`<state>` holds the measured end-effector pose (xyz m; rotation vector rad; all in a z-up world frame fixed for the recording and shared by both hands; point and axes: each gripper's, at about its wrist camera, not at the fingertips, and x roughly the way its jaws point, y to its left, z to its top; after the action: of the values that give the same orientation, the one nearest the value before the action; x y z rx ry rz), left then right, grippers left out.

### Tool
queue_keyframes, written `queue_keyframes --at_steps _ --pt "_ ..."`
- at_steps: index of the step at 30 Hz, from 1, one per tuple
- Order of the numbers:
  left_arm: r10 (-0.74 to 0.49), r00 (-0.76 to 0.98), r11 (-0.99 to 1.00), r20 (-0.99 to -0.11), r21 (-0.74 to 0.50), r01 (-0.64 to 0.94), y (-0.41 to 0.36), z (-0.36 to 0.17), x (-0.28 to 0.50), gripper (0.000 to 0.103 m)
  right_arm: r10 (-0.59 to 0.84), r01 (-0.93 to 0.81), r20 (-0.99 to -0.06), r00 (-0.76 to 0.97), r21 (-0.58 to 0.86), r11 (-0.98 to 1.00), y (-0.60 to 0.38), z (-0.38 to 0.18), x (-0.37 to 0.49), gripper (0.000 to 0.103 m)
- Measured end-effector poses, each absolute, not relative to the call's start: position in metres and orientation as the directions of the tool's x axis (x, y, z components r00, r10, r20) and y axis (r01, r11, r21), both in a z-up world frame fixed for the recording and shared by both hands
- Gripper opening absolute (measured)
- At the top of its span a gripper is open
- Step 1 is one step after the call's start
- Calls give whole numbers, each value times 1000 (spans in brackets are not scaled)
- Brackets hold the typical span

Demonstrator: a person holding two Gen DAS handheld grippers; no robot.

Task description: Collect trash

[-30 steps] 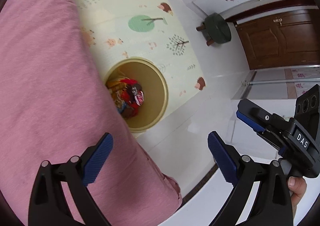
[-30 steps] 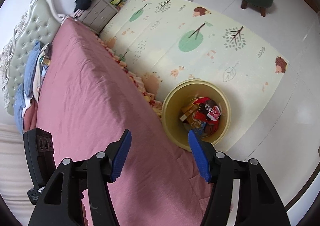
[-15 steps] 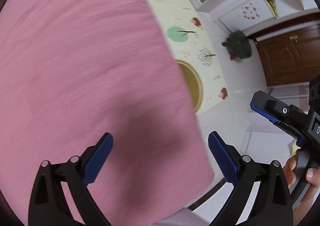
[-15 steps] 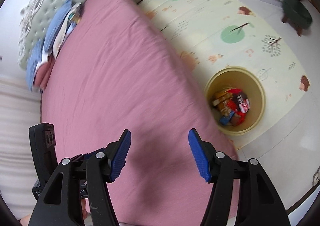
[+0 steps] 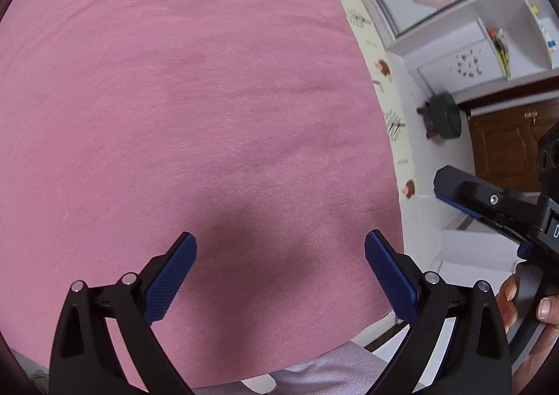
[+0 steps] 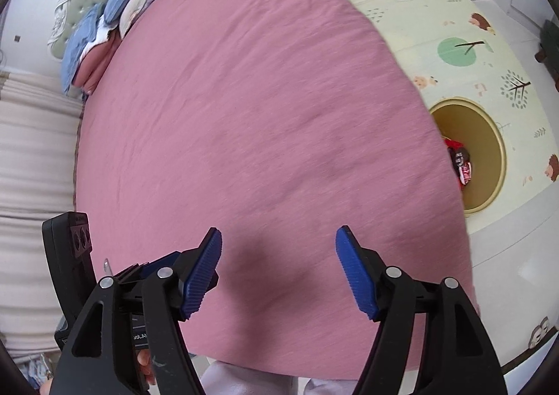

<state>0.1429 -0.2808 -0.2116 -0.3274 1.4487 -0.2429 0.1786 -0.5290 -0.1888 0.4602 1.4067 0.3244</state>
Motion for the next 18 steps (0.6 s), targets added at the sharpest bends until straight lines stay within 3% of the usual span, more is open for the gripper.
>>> queue_keyframes --at_steps 5,7,18 --pt "-315 195 943 -929 -330 -50 -263 -181 124 99 473 2 -868 151 479 878 -501 -163 163 71" --pt "-306 219 943 -926 -327 -64 -251 -164 116 99 459 -21 -869 184 463 886 -492 -146 155 80" --pt "-98 412 976 -906 -169 -140 -200 -46 76 99 458 -199 -825 330 413 888 -444 -40 117 87"
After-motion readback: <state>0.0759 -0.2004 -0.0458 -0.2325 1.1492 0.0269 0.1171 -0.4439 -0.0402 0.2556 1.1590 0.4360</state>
